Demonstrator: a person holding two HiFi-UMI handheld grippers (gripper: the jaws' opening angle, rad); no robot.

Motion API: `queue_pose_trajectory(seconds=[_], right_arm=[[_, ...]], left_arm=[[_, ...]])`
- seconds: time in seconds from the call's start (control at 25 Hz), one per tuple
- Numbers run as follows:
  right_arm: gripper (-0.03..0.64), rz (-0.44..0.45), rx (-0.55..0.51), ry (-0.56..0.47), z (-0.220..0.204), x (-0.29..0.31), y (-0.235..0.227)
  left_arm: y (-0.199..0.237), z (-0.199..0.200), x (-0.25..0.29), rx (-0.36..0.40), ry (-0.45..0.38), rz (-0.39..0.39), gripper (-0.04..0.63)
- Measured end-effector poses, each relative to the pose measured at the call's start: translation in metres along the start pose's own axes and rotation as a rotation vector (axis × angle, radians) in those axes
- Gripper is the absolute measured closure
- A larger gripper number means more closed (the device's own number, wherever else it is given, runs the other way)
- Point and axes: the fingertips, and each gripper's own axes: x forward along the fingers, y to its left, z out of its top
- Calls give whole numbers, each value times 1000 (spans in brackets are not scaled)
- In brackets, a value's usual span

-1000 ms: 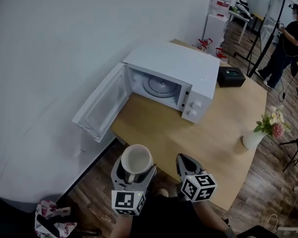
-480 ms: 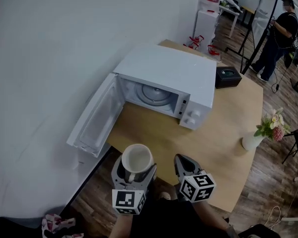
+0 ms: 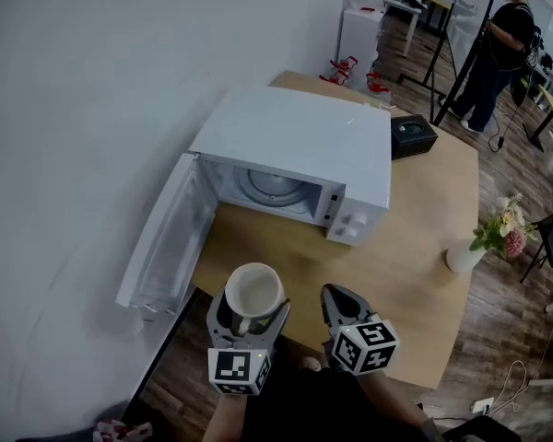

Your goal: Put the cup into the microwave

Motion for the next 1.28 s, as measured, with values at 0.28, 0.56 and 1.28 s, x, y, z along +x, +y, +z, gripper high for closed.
queue_pose_trajectory(seconds=[0.28,0.56,1.28], right_arm=[[623,-43,15,-13,12,18,-6],[623,-80,25,-19,22,38,-11],[623,-188,97,-37,37,73,-28]], left_arm=[[13,6,28,5,9,-46,117],[29,10,57,16,16,-83,117],[62,18,130,33,39,-167,117]])
